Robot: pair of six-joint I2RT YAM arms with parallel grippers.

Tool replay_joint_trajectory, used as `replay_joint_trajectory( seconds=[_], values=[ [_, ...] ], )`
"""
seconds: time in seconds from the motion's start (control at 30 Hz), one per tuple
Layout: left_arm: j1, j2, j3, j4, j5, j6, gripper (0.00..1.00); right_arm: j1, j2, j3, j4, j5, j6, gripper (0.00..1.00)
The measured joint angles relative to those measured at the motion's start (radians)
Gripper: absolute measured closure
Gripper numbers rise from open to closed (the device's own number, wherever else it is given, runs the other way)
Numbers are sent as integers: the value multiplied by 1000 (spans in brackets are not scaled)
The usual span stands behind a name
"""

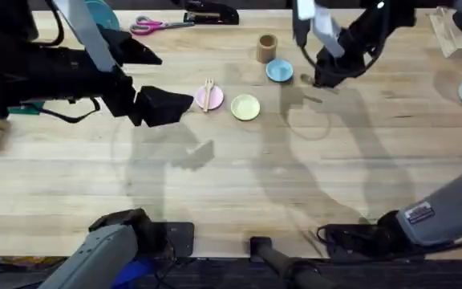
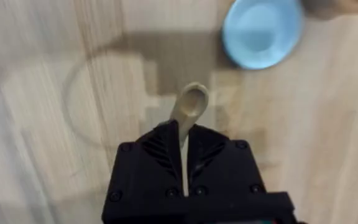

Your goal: Pick up a utensil and set it on the pink plate, then put the other utensil in the container.

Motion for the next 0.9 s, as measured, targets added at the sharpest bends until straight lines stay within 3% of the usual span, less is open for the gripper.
replay_joint_trajectory(
  seconds=[0.33,0.63,0.9],
  values=[
    [0,0,0,0,0,0,5,0,-50,55,72,-188,145,970],
    [0,0,0,0,0,0,5,-1,-50,82,306,-385,260,968],
    [0,0,0,0,0,0,6,-55,-50,82,478,-648,365,968]
  ],
)
